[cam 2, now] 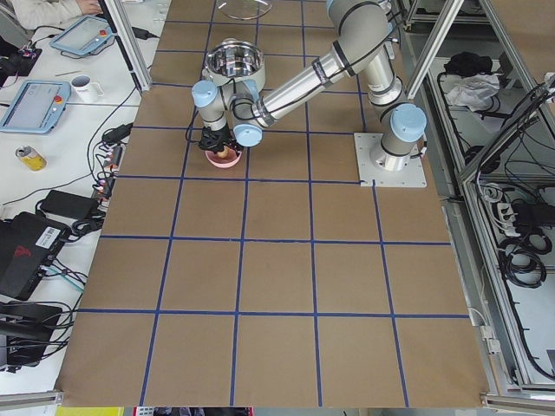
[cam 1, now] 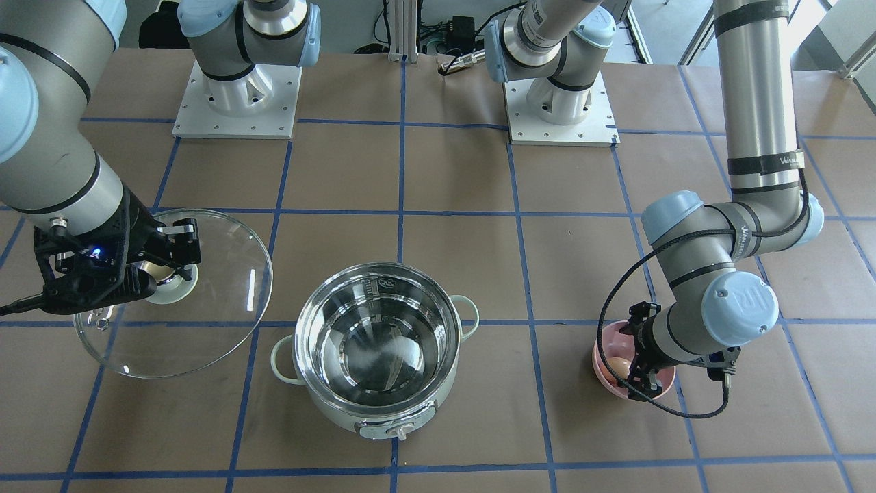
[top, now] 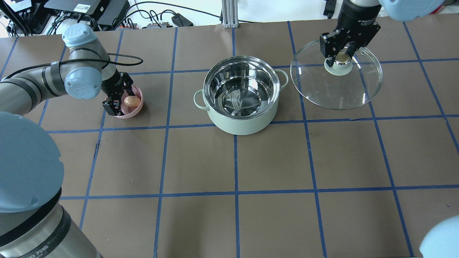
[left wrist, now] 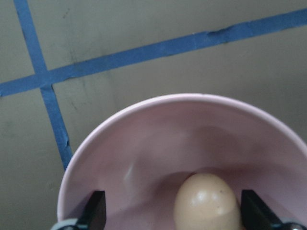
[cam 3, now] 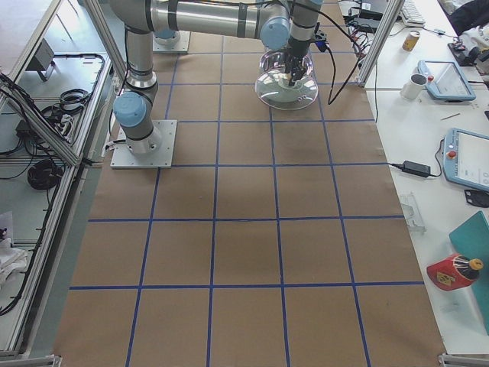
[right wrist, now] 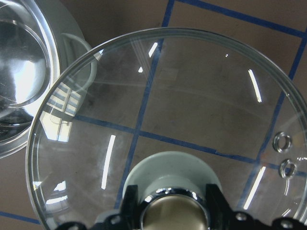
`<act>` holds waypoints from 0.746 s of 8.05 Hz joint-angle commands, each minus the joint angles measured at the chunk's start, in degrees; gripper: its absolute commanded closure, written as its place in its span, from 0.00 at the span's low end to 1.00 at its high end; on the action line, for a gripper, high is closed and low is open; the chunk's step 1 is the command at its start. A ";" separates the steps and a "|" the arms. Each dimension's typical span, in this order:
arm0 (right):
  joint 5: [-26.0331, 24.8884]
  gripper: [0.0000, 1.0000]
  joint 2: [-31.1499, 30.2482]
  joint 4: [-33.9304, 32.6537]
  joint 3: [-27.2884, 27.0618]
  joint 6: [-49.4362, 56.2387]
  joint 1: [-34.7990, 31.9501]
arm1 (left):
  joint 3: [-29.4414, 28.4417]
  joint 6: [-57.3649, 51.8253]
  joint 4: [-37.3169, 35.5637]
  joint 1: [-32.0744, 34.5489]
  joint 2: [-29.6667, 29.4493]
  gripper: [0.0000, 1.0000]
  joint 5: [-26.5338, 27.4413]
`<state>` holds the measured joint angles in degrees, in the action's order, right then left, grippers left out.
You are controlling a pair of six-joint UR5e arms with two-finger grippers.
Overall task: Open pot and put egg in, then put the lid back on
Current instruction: 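Close the left gripper on the brown egg in the pink bowl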
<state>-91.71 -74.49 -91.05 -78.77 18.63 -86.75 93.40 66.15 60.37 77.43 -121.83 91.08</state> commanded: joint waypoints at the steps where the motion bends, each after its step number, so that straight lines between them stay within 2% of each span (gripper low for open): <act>1: -0.04 1.00 -0.04 -0.09 -0.07 0.01 0.00 | 0.03 -0.14 -1.13 0.00 -0.43 0.00 0.32; 2: 0.04 1.00 -0.04 -0.09 -0.07 0.01 0.00 | 0.03 -0.14 -1.22 0.00 -0.43 0.00 0.41; 3: -0.04 1.00 -0.04 0.00 -0.07 0.01 0.00 | 0.03 -0.14 -1.65 0.00 -0.43 0.06 0.06; 5: -0.04 1.00 -0.04 0.00 -0.16 0.09 0.00 | 0.03 -0.14 -1.92 0.00 -0.34 0.31 -1.94; 6: 0.04 1.00 -0.13 0.00 -0.16 0.09 0.00 | 0.03 -0.40 -1.83 0.00 -0.26 0.40 -5.27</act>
<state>-91.72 -74.54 -91.06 -78.90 18.67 -86.75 93.41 65.99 58.53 77.43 -122.21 89.86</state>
